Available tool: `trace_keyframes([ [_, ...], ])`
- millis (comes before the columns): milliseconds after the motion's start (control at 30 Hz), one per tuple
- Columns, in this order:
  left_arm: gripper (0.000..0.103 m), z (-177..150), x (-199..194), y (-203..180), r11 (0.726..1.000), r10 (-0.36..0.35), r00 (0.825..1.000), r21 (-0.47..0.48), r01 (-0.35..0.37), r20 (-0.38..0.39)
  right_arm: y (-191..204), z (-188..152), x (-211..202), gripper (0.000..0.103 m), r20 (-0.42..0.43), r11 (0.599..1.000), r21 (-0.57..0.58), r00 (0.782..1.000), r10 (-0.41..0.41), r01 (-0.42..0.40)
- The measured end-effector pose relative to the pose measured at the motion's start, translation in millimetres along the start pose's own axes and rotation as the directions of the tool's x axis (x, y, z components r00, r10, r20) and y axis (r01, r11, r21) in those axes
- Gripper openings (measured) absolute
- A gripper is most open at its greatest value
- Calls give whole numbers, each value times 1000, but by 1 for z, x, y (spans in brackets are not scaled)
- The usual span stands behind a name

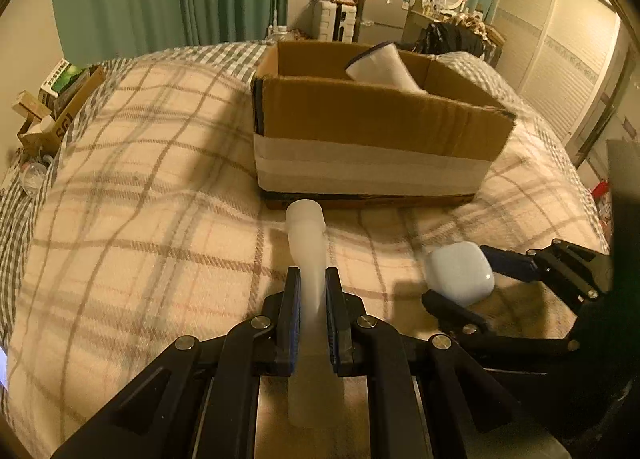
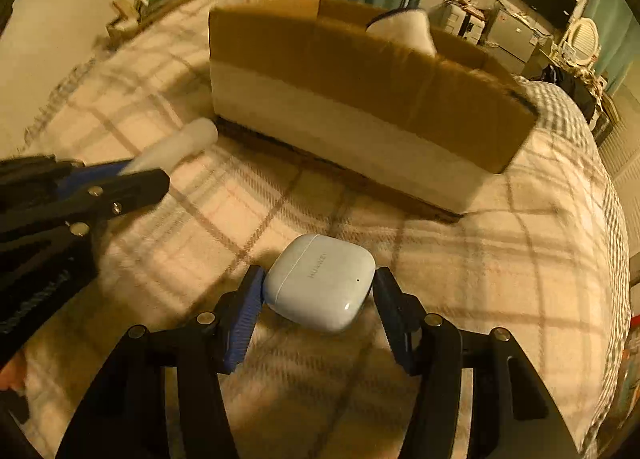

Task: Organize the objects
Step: 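Grasp the white earbuds case with right tool while left tool holds the tube, then carry the tube and earbuds case into the box and open both tools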

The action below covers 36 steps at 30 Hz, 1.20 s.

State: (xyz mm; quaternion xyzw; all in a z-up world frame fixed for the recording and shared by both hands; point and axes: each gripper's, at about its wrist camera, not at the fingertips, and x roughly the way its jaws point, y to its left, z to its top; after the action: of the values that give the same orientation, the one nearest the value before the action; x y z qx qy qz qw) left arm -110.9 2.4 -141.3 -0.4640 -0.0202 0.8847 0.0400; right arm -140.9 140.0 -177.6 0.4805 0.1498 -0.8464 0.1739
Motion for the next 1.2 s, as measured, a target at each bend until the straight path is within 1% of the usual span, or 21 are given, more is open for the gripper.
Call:
trace_keyframes([
  [167,11,-1,-23,-8,999,-29,999,19,28,44,1,0,-34,55,61,1000,19,998,-2,0],
  [233,11,1,-33,-12,999,-29,997,30,27,65,-1,3,-43,55,69,1000,29,998,-3,1],
  [333,11,7,-49,-17,999,-31,995,43,27,98,-2,7,-63,55,90,999,43,996,-9,5],
  [500,11,23,-69,-25,997,-48,990,72,39,131,-9,19,-98,55,164,999,46,986,-28,21],
  [533,11,27,-71,-26,997,-48,990,73,39,136,-8,22,-98,55,174,999,46,984,-29,22],
  [633,11,48,-82,-28,996,-45,985,85,32,165,-16,36,-120,55,223,999,41,974,-36,28],
  [733,11,75,-97,-32,995,-35,977,103,14,209,-29,56,-143,55,279,998,42,959,-55,45],
  [867,11,108,-105,-35,993,-31,970,117,3,241,-42,88,-163,55,340,997,38,938,-75,66],
  [1033,11,146,-97,-36,992,-18,967,128,-15,255,-52,127,-168,55,381,998,29,922,-69,63],
  [1200,11,178,-73,-31,992,-8,968,124,-23,251,-64,163,-154,55,393,997,24,917,-72,68],
])
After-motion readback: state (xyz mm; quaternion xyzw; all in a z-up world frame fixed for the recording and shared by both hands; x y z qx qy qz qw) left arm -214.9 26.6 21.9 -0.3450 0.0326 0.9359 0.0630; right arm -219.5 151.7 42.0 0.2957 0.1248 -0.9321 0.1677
